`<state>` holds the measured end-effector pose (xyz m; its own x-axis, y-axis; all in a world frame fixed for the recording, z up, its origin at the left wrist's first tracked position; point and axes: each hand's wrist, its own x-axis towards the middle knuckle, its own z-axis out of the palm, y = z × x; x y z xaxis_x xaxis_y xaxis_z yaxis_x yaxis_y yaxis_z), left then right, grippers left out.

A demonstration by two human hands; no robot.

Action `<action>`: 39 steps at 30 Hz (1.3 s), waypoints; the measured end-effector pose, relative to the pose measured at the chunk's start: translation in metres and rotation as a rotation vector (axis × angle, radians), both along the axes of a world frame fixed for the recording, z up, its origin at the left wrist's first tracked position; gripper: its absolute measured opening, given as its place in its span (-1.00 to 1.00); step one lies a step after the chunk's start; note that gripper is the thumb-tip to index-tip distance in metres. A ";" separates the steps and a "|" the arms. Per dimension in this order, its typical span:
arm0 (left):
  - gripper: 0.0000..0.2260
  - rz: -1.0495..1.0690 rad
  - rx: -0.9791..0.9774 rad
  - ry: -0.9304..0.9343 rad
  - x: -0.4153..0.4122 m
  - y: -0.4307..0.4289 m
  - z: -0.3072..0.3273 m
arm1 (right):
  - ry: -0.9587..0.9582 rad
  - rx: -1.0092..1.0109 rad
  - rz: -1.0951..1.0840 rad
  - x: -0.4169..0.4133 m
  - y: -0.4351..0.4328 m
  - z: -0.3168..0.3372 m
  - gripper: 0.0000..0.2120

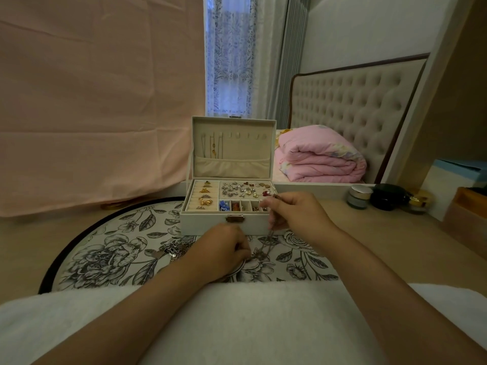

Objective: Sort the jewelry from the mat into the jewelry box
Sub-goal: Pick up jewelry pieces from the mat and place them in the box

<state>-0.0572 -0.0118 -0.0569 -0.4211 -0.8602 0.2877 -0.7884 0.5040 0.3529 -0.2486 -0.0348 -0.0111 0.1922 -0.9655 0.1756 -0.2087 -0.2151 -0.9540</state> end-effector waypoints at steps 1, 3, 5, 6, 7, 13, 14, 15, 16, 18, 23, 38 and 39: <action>-0.88 0.015 -0.006 -0.023 0.000 0.000 0.000 | -0.051 0.015 -0.004 0.000 0.000 0.000 -0.80; -0.87 0.030 -0.006 -0.017 0.002 0.001 -0.001 | -0.119 0.035 -0.028 -0.002 0.000 0.000 -0.79; -0.87 0.061 0.089 0.137 0.003 0.002 -0.001 | -0.079 0.029 -0.055 -0.003 -0.001 -0.003 -0.77; -0.86 0.084 0.172 0.259 0.004 0.002 0.001 | -0.026 0.019 -0.061 -0.003 -0.002 -0.005 -0.77; -0.85 0.104 0.258 0.392 0.005 0.001 0.003 | 0.029 0.013 -0.062 -0.003 -0.002 -0.007 -0.76; -0.85 0.204 0.334 0.363 0.020 -0.001 0.015 | 0.314 -0.041 -0.009 0.000 -0.001 -0.014 -0.80; -0.86 0.208 0.313 0.281 0.022 -0.001 0.017 | 0.369 -0.058 0.003 0.001 0.000 -0.016 -0.81; -0.86 0.207 0.303 0.225 0.023 0.001 0.019 | 0.435 -0.072 0.012 0.001 -0.001 -0.019 -0.82; -0.85 0.219 0.276 0.149 0.025 0.002 0.021 | 0.511 -0.079 0.021 0.001 -0.002 -0.021 -0.82; -0.80 0.269 0.142 -0.124 0.028 0.003 0.024 | 0.652 -0.076 0.033 0.000 -0.005 -0.028 -0.80; -0.78 0.343 0.077 -0.426 0.033 0.002 0.027 | 0.791 -0.052 0.095 -0.003 -0.005 -0.032 -0.93; -0.78 0.008 -0.020 -0.058 -0.001 0.005 0.001 | 1.001 -0.120 0.166 -0.006 -0.001 -0.016 -0.92; -0.81 -0.011 -0.021 -0.021 -0.002 0.004 -0.003 | 0.993 -0.109 0.170 -0.007 -0.002 -0.016 -0.93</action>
<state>-0.0589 -0.0074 -0.0600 -0.4363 -0.8494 0.2969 -0.7902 0.5195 0.3252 -0.2558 -0.0365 -0.0273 0.4324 -0.9001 -0.0528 -0.8556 -0.3911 -0.3391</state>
